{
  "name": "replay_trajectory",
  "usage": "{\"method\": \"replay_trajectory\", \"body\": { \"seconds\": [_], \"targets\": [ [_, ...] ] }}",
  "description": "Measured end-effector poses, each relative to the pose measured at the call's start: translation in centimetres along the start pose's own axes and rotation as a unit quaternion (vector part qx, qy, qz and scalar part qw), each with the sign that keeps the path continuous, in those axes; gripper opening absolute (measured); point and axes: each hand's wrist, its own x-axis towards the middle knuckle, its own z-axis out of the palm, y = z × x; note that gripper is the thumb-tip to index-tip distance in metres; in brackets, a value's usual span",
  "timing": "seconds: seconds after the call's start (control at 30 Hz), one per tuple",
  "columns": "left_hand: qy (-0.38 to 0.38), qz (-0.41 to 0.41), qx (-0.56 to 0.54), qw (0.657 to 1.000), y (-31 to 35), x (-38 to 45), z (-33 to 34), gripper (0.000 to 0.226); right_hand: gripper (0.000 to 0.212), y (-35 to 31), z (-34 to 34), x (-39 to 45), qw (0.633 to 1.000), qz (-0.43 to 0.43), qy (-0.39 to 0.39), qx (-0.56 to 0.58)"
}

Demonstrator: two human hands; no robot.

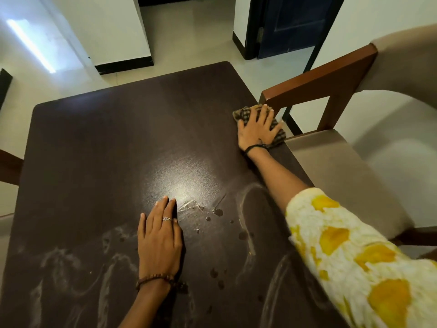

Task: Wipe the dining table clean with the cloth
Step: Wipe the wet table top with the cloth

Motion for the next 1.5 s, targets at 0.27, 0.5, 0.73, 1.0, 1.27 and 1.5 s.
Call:
{"method": "replay_trajectory", "body": {
  "seconds": [0.27, 0.5, 0.73, 1.0, 1.27, 1.5],
  "targets": [
    [-0.005, 0.000, -0.017, 1.000, 0.1, 0.0, -0.3, 0.052, 0.056, -8.6, 2.6, -10.5, 0.962, -0.268, -0.048, 0.002],
    [0.010, 0.006, -0.050, 0.999, -0.2, -0.1, -0.4, 0.049, 0.050, -1.1, 0.5, -6.4, 0.960, -0.278, -0.041, 0.016],
    [0.005, -0.001, -0.065, 0.998, 0.2, 0.2, -0.2, 0.051, 0.055, 4.8, -1.0, -3.1, 0.999, -0.049, 0.015, 0.012],
    [0.033, -0.018, -0.152, 0.988, 0.9, 0.1, -0.7, 0.050, 0.055, -6.1, 1.5, -12.1, 0.989, -0.138, -0.032, 0.030],
    [0.096, -0.128, -0.202, 0.966, -2.4, -0.7, -2.9, 0.046, 0.049, -4.4, 1.6, -12.1, 0.964, -0.263, -0.036, 0.019],
    [0.008, -0.114, 0.010, 0.993, -14.7, -4.6, -8.7, 0.048, 0.056, -1.9, 0.7, -7.3, 1.000, -0.015, 0.005, 0.021]
  ]
}}
